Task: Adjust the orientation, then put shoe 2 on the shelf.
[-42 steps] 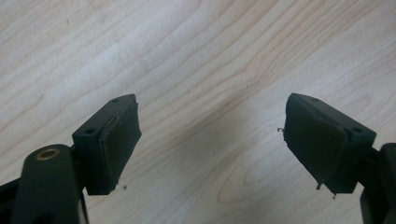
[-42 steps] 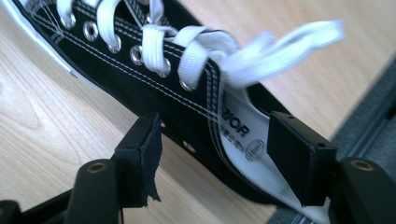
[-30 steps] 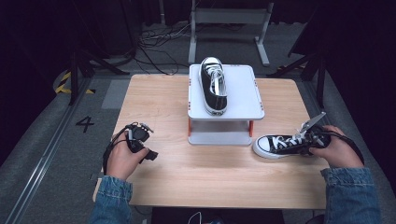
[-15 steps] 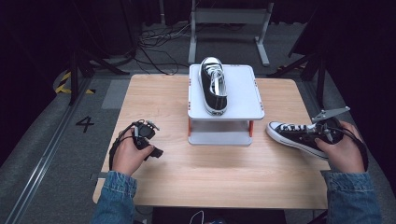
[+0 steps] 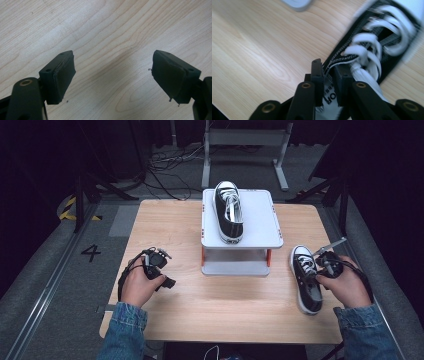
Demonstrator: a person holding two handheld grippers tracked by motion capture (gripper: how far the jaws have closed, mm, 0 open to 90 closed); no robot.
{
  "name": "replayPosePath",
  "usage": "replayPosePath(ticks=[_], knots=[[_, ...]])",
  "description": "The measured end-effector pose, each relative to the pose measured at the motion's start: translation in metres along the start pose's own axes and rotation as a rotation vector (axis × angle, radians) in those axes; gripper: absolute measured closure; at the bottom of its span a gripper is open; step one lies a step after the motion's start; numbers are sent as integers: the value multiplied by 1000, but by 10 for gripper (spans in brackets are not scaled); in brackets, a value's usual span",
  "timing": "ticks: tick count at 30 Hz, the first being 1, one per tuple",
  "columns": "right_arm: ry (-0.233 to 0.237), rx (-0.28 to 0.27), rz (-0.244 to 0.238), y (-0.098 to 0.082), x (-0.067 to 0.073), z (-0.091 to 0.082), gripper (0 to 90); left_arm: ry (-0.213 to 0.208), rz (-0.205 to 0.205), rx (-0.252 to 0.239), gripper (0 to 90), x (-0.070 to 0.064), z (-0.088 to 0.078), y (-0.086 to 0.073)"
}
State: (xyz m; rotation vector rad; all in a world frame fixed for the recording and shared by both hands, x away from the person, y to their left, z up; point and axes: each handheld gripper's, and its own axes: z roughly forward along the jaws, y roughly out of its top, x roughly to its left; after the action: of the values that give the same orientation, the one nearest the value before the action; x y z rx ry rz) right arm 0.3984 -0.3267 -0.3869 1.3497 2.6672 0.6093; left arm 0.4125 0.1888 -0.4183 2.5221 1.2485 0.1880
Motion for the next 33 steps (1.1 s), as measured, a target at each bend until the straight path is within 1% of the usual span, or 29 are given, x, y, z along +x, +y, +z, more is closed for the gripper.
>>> replayPosePath(ticks=[1,2,4,5,6,7,9,10,11,12,13,14,16,17,18,19,21,22,24,25,26,27,28,29,30,31,32,33], knots=[[-7,1,-6,3,4,3,781,-2,-5,-3,195,-1,0,0],[-21,1,-7,3,4,2,776,0,-1,-2,194,-1,0,1],[-13,0,-4,2,4,2,776,-2,1,-2,194,-1,1,1],[-4,-6,7,1,3,2,765,-3,3,1,194,-1,1,2],[21,-18,20,-2,1,0,672,-3,3,1,194,-1,1,3],[30,-22,18,-4,1,-3,658,-2,10,-3,194,-1,0,4],[21,-39,3,-6,1,-13,613,-7,-1,-9,194,-2,0,6],[4,-52,-12,-8,1,-23,602,-5,11,-7,194,-1,0,6],[-17,-71,-30,-10,-1,-31,593,-5,11,-7,194,-1,0,6],[-17,-71,-30,-10,-1,-31,593,-6,10,-6,194,-1,0,6],[-40,-92,-45,-13,-3,-40,581,-7,8,-3,194,0,1,7],[-104,-101,-81,-20,-8,-53,528,-6,4,-3,194,1,1,8],[-136,-95,-89,-23,-14,-56,500,-7,6,-4,194,1,1,10],[-136,-95,-89,-23,-14,-56,500,-7,6,-4,194,1,1,10],[-156,-82,-113,-24,-16,-52,446,-10,4,-9,194,0,2,13],[-156,-82,-113,-24,-16,-52,446,-10,4,-9,194,0,2,13],[-153,-67,-145,-21,-17,-41,405,-14,12,-6,194,-2,4,15],[-157,-43,-185,-17,-20,-28,369,-15,23,2,194,-3,5,17],[-167,8,-210,-11,-22,-15,336,-17,16,7,193,-5,7,16],[-170,15,-219,-9,-24,-11,318,-15,22,7,194,-4,6,16],[-166,11,-214,-5,-26,-5,329,-13,17,3,193,-4,6,15],[-177,8,-224,-3,-27,-2,357,-13,15,2,193,-3,5,14],[-175,1,-231,0,-28,0,354,-13,15,2,194,-3,5,14],[-166,-3,-230,2,-29,2,370,-10,11,6,194,-2,4,10],[-166,-3,-230,2,-29,2,370,-10,11,6,194,-2,4,10],[-157,6,-231,4,-30,5,364,-7,10,8,194,-1,4,8],[-154,26,-228,6,-31,10,344,-6,2,11,194,0,4,6],[-148,36,-228,7,-31,14,344,1,-5,14,193,2,2,2]])
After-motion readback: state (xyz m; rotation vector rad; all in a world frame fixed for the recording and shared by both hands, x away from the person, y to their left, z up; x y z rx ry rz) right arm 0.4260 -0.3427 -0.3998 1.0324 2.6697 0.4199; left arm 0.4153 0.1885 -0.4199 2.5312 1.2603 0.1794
